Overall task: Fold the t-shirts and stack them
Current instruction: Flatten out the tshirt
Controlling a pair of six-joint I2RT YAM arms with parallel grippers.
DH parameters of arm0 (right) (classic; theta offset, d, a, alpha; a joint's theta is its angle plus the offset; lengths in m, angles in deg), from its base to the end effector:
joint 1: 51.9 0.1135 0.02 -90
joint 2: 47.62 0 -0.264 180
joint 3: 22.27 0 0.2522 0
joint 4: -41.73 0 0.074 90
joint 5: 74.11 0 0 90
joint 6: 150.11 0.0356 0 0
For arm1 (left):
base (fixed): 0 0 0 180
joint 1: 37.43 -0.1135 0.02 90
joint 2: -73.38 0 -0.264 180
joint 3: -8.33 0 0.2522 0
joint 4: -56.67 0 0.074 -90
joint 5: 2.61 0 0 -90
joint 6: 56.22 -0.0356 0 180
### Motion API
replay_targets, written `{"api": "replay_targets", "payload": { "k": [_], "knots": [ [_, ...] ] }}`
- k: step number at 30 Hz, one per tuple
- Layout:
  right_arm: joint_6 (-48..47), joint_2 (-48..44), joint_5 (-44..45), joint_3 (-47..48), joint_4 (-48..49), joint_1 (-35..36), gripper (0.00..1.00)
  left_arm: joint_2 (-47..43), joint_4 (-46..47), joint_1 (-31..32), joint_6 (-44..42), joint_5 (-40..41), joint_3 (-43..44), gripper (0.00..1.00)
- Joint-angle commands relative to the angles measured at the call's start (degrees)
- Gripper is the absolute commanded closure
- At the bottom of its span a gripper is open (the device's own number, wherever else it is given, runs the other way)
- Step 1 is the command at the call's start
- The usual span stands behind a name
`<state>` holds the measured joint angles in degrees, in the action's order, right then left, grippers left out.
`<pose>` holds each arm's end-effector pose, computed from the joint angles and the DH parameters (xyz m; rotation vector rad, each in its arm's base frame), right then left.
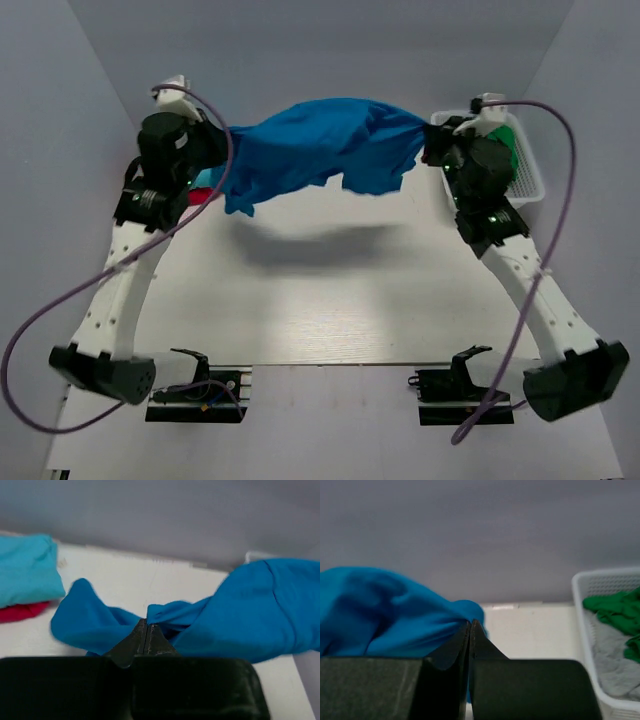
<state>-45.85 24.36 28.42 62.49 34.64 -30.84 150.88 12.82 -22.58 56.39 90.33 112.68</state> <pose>0.2757 0.0979 0.4311 0.0909 1.4802 0.3393 0.2833 -0.0732 0.4531 -0.1634 1.8797 -0.4024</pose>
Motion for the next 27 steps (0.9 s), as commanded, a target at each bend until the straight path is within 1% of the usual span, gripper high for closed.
{"api": "replay_targets", "payload": {
  "k": [1, 2, 4, 5, 6, 7, 9, 10, 11, 12, 14, 15, 19, 22, 24, 27],
  "knots": [
    [-4.7, -6.4, 9.5, -2.3, 2.9, -0.5, 1.00, -8.0, 1.3, -0.3, -0.2, 8.6, -2.4, 1.00],
    [-4.9, -10.4, 14.7, -2.3, 1.2, -0.5, 1.00, -11.3, 1.3, -0.3, -0.2, 9.5, -2.4, 1.00],
    [-7.6, -12.7, 17.0, -2.7, 0.8, -0.4, 1.00, -14.3, 0.5, -0.3, -0.2, 11.4, -3.0, 1.00],
    [-8.0, -16.4, 17.9, -3.1, 0.4, -0.4, 1.00, -15.7, 0.5, -0.3, -0.2, 11.4, -3.0, 1.00],
    [-8.9, -17.6, 17.4, -3.4, 0.4, -0.6, 1.00, -17.0, 1.0, -0.3, -0.7, 11.4, -3.5, 1.00],
    [-9.8, -21.1, 16.6, -3.8, 0.4, -0.4, 1.00, -19.2, 1.0, -0.3, -0.7, 10.7, -3.5, 1.00],
    [-10.1, -22.7, 13.5, -3.8, 0.0, -0.4, 1.00, -20.9, 1.0, -0.3, -0.7, 8.9, -3.0, 1.00],
    [-10.4, -25.5, 11.0, -3.8, 0.0, -0.3, 1.00, -21.6, 1.6, -0.3, -0.7, 6.4, -3.0, 1.00],
    [-10.5, -25.8, 10.1, -3.6, -0.1, -0.4, 1.00, -23.0, 1.6, -0.3, -0.7, 5.0, -2.4, 1.00],
    [-10.6, -26.5, 6.3, -3.2, -0.9, -0.5, 1.00, -23.5, 1.6, -0.3, -1.5, 2.8, -2.4, 1.00],
    [-12.0, -29.0, 4.4, -2.4, -1.4, -0.3, 1.00, -24.5, 1.6, -0.3, -1.5, 1.5, -1.0, 1.00],
    [-12.4, -29.5, 2.0, -2.1, -1.8, -0.5, 1.00, -25.5, 1.6, -0.3, -1.5, 0.6, -0.3, 1.00],
    [-14.1, -33.7, 1.7, -1.1, -3.1, -0.3, 1.00, -27.7, 2.8, -0.9, -1.5, -2.3, 0.8, 1.00],
    [-13.9, -36.3, -1.3, -0.1, -5.2, -0.4, 1.00, -29.3, 2.3, -0.9, -2.0, -4.3, 3.4, 1.00],
    [-16.2, -37.3, -3.6, 0.4, -6.7, -0.4, 1.00, -30.4, 2.3, -0.9, -2.0, -6.6, 4.0, 1.00],
    [-15.7, -38.2, -4.0, 1.4, -9.6, -0.3, 1.00, -31.2, 1.6, -0.9, -2.0, -6.6, 4.6, 1.00]
  ]
}}
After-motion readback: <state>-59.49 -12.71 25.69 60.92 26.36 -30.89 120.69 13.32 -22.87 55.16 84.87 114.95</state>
